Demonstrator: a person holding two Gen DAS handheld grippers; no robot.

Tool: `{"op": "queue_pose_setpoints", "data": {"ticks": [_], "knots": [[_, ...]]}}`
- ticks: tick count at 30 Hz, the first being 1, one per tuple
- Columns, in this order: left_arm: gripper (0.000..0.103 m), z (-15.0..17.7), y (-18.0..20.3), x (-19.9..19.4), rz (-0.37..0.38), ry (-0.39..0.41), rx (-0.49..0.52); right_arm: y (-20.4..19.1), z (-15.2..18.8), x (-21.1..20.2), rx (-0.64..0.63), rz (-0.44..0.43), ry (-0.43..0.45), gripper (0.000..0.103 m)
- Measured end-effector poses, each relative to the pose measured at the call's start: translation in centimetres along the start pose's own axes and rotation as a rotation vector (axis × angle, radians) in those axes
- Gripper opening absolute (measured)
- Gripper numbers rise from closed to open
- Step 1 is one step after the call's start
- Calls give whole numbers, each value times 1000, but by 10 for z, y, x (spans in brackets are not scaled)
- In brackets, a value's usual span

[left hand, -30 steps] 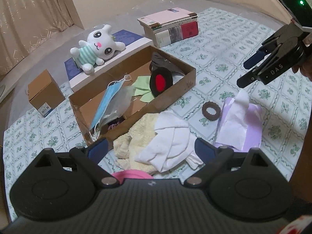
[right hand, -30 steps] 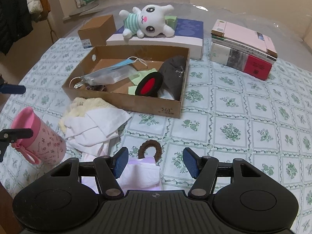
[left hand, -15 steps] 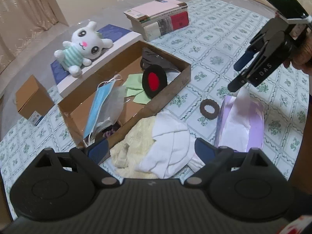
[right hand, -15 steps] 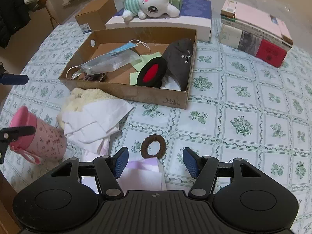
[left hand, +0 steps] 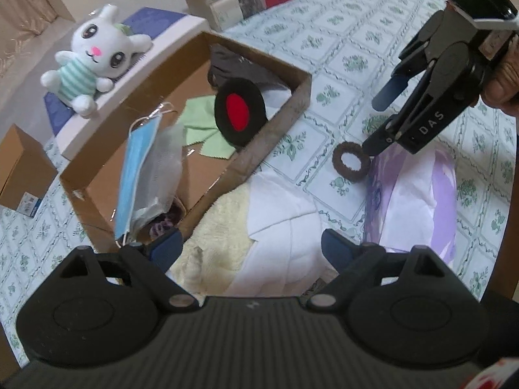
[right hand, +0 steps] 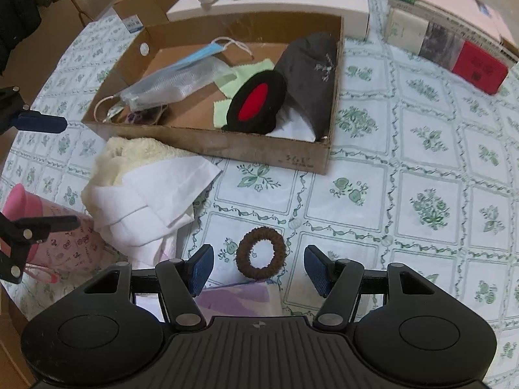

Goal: Organize soft objects
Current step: 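Move the right gripper back to the brown scrunchie on the sheet, then close the right gripper on the brown scrunchie and lift it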

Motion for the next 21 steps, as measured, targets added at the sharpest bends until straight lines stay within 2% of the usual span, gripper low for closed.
{"op": "queue_pose_setpoints", "data": {"ticks": [14,21], "knots": [[91,-5,-3,21,12,-14,7,20,-6,48,27,9,-81,62],[91,-6,-2,25,15,-14,9,22,-9,58,50,7,-91,61]]}}
Point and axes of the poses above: each gripper's, at about its wrist camera, not at the fingertips, and x roughly the way its jaws point, y to its right, z to its underside, the point moved 2 cm from there along x, roughly the way its jaws point, and after that the axes turned 15 degrees about -z, right-handed, at the moved point
